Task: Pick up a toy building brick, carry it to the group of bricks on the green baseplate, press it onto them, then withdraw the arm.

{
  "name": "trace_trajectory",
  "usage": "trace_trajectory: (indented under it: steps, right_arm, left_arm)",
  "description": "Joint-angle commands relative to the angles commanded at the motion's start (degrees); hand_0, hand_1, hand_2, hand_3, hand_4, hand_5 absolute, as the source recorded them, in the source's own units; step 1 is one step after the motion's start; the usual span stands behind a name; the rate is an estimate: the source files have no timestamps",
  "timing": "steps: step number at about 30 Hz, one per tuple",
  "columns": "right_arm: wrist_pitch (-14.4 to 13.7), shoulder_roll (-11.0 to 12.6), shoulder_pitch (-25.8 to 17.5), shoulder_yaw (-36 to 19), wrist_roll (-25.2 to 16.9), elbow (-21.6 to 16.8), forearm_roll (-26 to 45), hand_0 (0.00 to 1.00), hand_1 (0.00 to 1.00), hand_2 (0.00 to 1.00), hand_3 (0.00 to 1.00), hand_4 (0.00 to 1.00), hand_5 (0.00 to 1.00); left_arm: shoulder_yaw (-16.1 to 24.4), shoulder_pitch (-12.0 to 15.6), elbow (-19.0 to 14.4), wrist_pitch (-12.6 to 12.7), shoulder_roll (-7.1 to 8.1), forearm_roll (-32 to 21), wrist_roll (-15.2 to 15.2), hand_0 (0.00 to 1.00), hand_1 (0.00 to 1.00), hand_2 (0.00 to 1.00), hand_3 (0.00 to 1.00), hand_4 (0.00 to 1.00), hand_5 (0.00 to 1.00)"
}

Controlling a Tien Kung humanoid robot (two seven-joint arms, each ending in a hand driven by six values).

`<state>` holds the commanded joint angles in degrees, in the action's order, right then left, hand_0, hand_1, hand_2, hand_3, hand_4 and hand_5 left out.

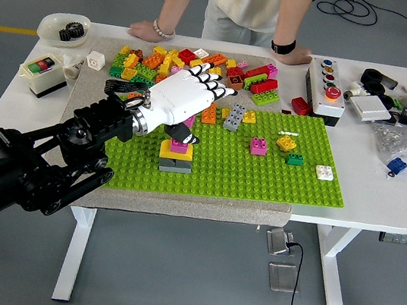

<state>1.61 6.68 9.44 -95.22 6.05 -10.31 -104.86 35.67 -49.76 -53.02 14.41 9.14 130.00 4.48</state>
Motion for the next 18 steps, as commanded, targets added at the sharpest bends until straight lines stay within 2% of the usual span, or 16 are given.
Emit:
trace_trajectory:
  steps: [18]
  right_arm:
    - [0.0, 0.0, -0.1, 0.0, 0.0, 0.0, 0.0, 0.745, 0.639, 0.684, 0.64, 0.844, 0.521]
  left_arm:
    - [0.5, 0.0, 0.2, -0.5, 0.4, 0.0, -0.2, 0.998, 0.928, 0.876, 0.905, 0.998, 0.127]
